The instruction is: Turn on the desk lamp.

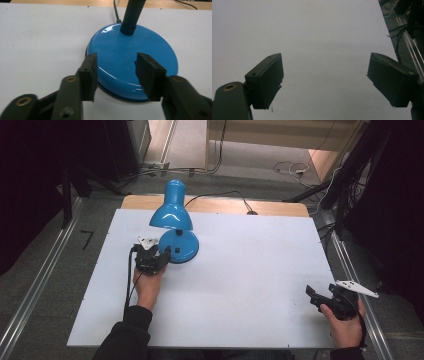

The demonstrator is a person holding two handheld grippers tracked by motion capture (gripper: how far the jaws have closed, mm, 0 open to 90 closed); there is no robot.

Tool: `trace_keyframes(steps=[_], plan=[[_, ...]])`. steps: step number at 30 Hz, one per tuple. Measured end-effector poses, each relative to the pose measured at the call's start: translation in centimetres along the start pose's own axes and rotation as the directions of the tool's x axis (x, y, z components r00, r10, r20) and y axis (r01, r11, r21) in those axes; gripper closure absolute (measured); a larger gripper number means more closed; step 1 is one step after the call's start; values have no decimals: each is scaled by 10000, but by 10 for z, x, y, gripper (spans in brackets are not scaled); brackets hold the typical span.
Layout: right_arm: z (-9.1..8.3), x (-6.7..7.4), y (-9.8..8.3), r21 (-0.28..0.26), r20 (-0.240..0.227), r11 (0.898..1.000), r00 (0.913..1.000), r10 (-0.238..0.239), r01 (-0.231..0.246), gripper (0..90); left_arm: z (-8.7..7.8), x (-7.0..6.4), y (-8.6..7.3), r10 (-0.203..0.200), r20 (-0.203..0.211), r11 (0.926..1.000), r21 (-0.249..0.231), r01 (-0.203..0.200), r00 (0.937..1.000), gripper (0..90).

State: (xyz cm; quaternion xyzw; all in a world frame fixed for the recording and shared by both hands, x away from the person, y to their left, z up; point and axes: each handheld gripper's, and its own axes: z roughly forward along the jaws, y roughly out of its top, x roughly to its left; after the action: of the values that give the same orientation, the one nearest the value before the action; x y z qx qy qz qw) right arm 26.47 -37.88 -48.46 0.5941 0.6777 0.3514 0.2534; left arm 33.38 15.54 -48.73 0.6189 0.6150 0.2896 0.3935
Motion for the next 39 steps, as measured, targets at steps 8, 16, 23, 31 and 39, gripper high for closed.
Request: trace_keyframes(steps=[8,16,23,31,39], plan=[[0,0,0,30,-14,10000,10000,-20,20,122,10,-5,-2,85,421,9999,142,-91,9991,810],[1,-1,0,35,-54,10000,10000,-34,34,122,15,-12,4,456,476,9989,91,-461,9978,900],[2,-1,0,96,-124,9999,9999,-35,36,122,22,-18,3,514,804,9981,302,-540,9954,900],[3,-1,0,117,-137,9999,9999,29,-27,122,26,-21,3,576,781,9976,335,-604,9953,900],[3,-1,0,127,-144,9999,9999,-11,13,122,28,-24,1,668,758,9967,412,-701,9949,900]])
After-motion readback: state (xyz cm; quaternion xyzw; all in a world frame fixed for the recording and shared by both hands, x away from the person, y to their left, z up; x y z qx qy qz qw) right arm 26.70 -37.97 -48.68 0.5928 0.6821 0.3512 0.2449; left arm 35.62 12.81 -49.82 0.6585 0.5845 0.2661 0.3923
